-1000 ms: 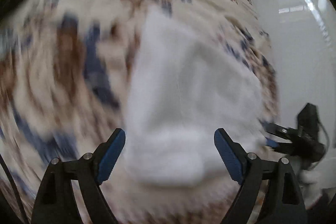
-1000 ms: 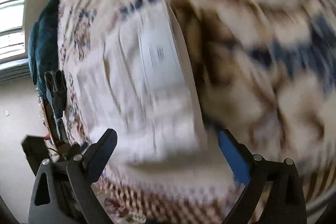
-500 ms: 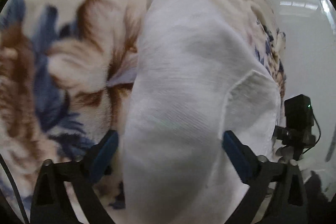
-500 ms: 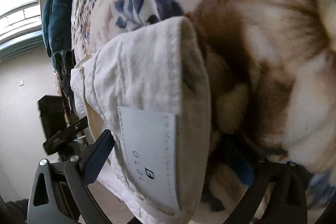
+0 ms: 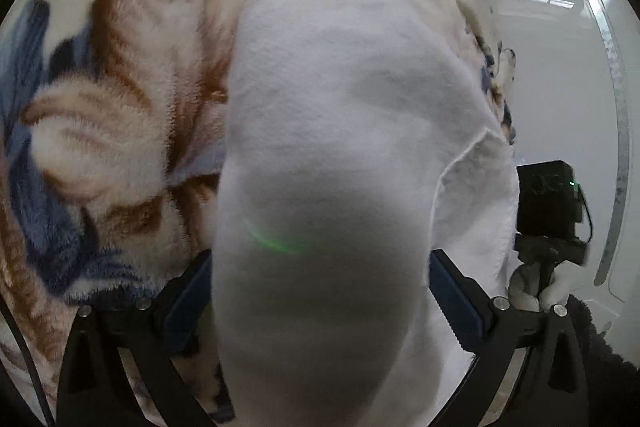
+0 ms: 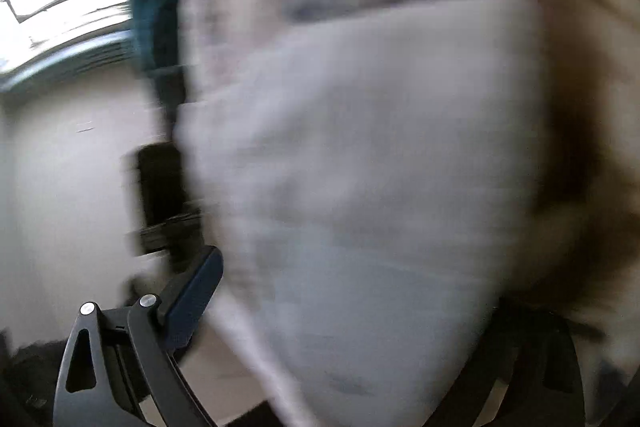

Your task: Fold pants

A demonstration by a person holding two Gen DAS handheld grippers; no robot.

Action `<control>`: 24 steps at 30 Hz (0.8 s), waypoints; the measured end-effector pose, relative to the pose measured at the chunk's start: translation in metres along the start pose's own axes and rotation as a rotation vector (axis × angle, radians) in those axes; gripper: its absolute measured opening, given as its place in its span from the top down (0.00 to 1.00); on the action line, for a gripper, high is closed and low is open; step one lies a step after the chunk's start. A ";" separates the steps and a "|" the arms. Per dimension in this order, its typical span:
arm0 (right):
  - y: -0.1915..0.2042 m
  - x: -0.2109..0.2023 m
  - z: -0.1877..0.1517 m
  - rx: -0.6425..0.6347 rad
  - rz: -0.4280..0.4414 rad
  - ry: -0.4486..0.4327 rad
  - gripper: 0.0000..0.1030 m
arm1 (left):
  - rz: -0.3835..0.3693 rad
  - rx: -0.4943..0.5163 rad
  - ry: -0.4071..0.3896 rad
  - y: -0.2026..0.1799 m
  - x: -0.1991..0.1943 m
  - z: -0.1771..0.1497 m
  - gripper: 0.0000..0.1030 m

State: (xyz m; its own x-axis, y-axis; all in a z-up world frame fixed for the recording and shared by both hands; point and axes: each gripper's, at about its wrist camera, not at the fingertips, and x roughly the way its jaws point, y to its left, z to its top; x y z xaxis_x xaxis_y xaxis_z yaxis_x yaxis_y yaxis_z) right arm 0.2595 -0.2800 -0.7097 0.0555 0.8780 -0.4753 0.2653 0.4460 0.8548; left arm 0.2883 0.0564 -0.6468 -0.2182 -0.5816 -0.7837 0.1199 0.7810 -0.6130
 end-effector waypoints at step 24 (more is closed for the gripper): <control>0.020 -0.005 -0.009 -0.057 -0.002 -0.048 0.05 | -0.101 0.071 -0.047 -0.041 -0.047 -0.010 0.04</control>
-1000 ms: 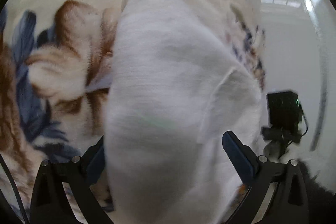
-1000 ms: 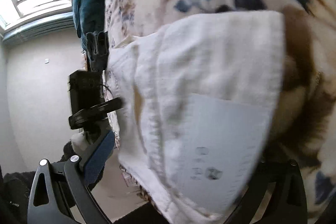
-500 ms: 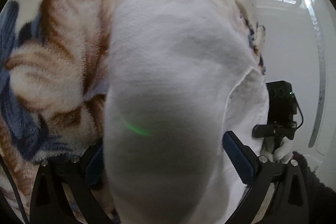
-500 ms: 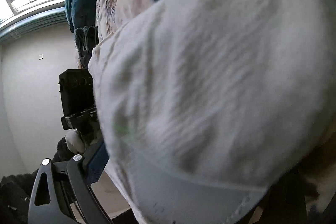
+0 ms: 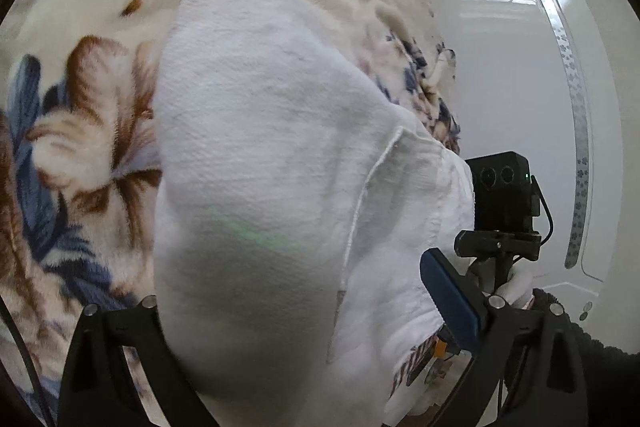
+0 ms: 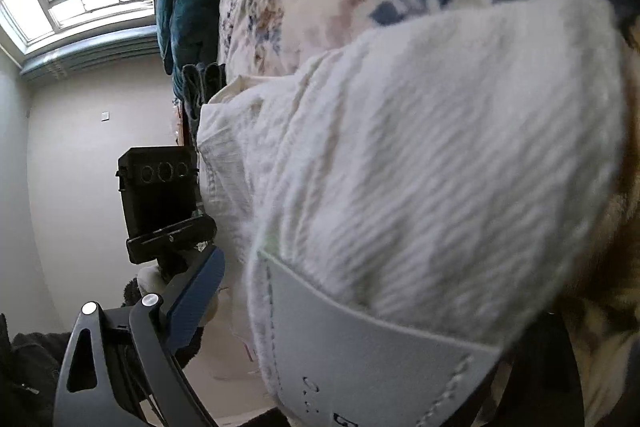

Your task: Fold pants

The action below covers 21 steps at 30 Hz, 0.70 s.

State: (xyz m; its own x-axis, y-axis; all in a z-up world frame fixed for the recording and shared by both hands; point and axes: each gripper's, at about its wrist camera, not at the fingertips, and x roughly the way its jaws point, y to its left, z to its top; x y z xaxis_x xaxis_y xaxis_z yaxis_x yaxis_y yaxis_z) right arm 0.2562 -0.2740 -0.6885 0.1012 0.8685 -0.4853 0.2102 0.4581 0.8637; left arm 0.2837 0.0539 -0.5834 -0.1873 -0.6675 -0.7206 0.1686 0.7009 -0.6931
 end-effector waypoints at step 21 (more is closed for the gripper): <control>0.019 0.041 0.017 0.000 -0.112 0.019 0.26 | 0.071 -0.027 -0.015 0.032 -0.001 0.002 0.10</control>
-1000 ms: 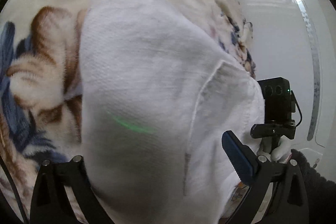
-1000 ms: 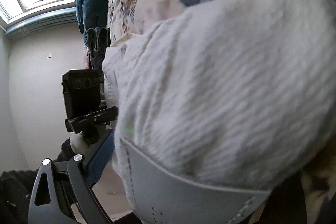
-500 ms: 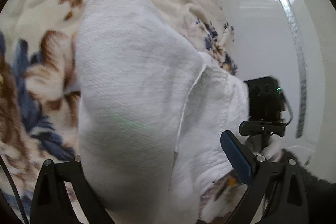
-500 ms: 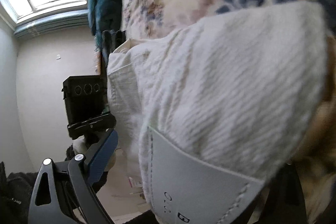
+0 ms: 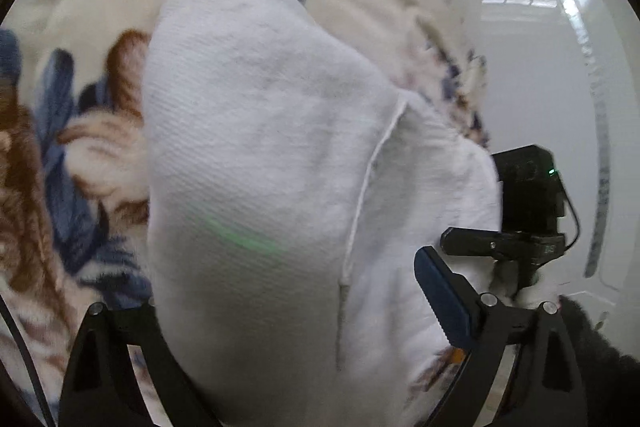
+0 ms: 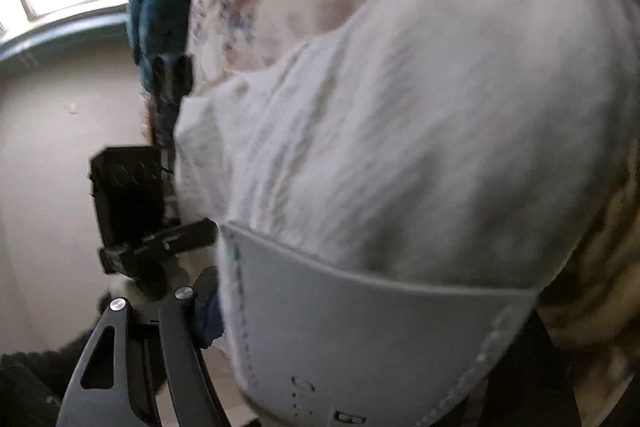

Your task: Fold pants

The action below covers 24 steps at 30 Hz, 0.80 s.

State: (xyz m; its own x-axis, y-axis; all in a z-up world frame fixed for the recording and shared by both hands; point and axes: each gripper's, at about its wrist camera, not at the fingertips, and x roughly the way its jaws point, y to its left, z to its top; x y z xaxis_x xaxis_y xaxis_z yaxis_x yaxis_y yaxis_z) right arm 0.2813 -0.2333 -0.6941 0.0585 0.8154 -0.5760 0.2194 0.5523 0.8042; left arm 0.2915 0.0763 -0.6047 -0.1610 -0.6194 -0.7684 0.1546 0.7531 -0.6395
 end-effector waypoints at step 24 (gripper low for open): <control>0.329 0.156 0.064 -0.180 0.028 -0.035 0.28 | 0.028 0.035 -0.223 0.113 -0.346 0.043 0.09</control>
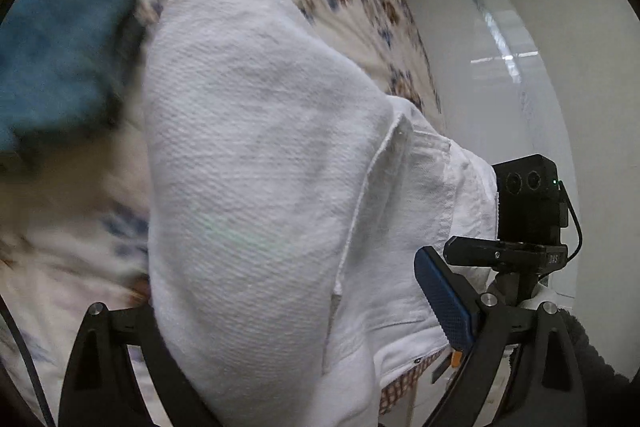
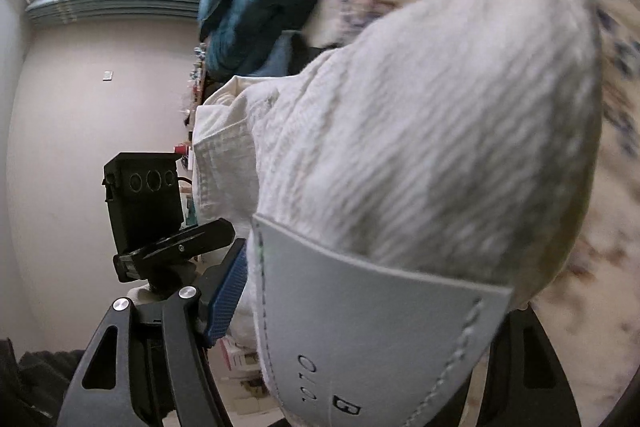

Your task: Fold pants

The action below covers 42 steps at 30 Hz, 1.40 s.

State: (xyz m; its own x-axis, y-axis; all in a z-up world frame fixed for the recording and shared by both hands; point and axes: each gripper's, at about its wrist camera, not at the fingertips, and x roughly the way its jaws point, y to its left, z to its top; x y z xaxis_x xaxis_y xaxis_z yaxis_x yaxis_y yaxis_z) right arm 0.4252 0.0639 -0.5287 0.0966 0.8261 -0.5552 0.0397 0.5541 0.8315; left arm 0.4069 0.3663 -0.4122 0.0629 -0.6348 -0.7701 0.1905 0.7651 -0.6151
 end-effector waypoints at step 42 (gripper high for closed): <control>0.199 0.228 0.098 -0.136 -0.947 -0.211 0.04 | 0.643 -0.116 -0.151 0.222 -0.168 0.086 0.04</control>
State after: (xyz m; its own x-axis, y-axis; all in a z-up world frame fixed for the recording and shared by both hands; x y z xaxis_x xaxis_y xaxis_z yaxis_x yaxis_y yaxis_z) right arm 0.5527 0.3532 -0.4876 0.2606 0.0057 -0.9654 0.0790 0.9965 0.0273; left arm 0.5230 0.6333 -0.4053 0.2668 -0.0506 -0.9624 -0.0372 0.9973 -0.0628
